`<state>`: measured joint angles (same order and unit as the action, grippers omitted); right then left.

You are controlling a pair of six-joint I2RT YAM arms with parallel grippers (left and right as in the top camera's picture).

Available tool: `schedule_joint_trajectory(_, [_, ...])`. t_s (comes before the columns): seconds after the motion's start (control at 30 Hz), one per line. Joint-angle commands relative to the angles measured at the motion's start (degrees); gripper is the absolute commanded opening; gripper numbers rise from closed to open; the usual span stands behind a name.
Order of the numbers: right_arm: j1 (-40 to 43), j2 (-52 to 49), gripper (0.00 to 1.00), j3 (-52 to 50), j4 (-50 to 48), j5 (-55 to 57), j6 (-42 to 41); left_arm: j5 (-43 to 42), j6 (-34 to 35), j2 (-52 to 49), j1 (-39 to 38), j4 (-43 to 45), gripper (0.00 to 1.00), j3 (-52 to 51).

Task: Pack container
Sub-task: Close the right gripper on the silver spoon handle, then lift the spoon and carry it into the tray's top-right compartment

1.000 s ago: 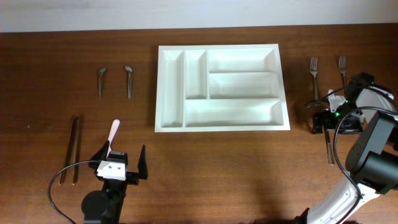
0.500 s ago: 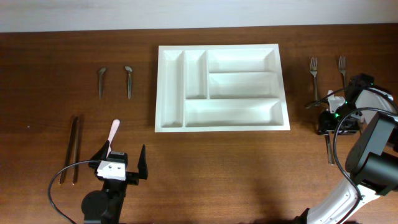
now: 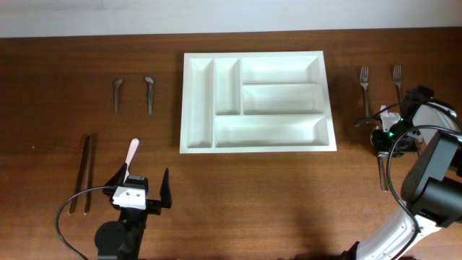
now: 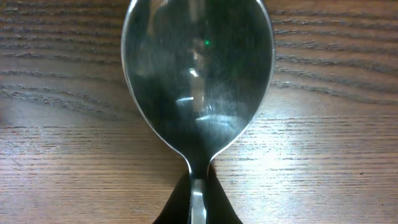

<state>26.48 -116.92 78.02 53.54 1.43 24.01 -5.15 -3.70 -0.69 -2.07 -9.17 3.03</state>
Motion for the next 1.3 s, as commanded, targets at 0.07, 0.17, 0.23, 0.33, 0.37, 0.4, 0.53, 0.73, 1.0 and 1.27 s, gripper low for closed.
schedule_joint_trajectory(0.07, [0.02,-1.57,0.04,-1.88,-0.94,1.55,-0.52,0.42,-0.92,0.39,0.42,0.15,0.99,-0.37])
schedule_joint_trajectory(0.17, [-0.61,-1.57,0.04,-0.81,-0.37,1.53,-0.55,0.42,-0.92,0.39,0.42,0.15,0.99,-0.37])
schedule_joint_trajectory(0.23, [-1.18,-1.57,0.04,0.72,0.74,1.53,-0.52,0.42,-0.92,0.39,0.42,0.15,0.99,-0.37])
schedule_joint_trajectory(0.33, [-2.38,-1.57,0.04,4.59,3.52,1.55,-1.92,0.42,-0.92,0.39,0.42,0.15,0.99,-0.37])
schedule_joint_trajectory(0.37, [-2.86,-1.57,0.04,6.32,4.52,1.55,-3.69,0.42,-0.92,0.39,0.42,0.15,0.99,-0.37])
schedule_joint_trajectory(0.4, [-3.28,-1.57,0.04,7.96,5.62,1.53,-5.11,0.42,-0.92,0.39,0.42,0.15,0.99,-0.37])
schedule_joint_trajectory(0.53, [-5.46,-1.57,0.04,17.35,12.24,0.11,-8.79,0.42,-0.92,0.39,0.42,0.15,0.99,-0.37])
schedule_joint_trajectory(0.73, [-9.46,-1.57,0.04,33.83,20.00,-3.69,-20.59,0.42,-0.92,0.39,0.42,0.15,0.99,-0.37])
schedule_joint_trajectory(1.0, [-17.75,-1.57,0.04,44.57,14.64,-17.51,-44.92,0.42,-0.92,0.39,0.42,0.15,0.99,-0.37])
schedule_joint_trajectory(1.27, [-26.47,-1.57,0.04,44.39,7.37,-15.32,-75.17,0.42,-0.92,0.39,0.42,0.15,0.99,-0.37])
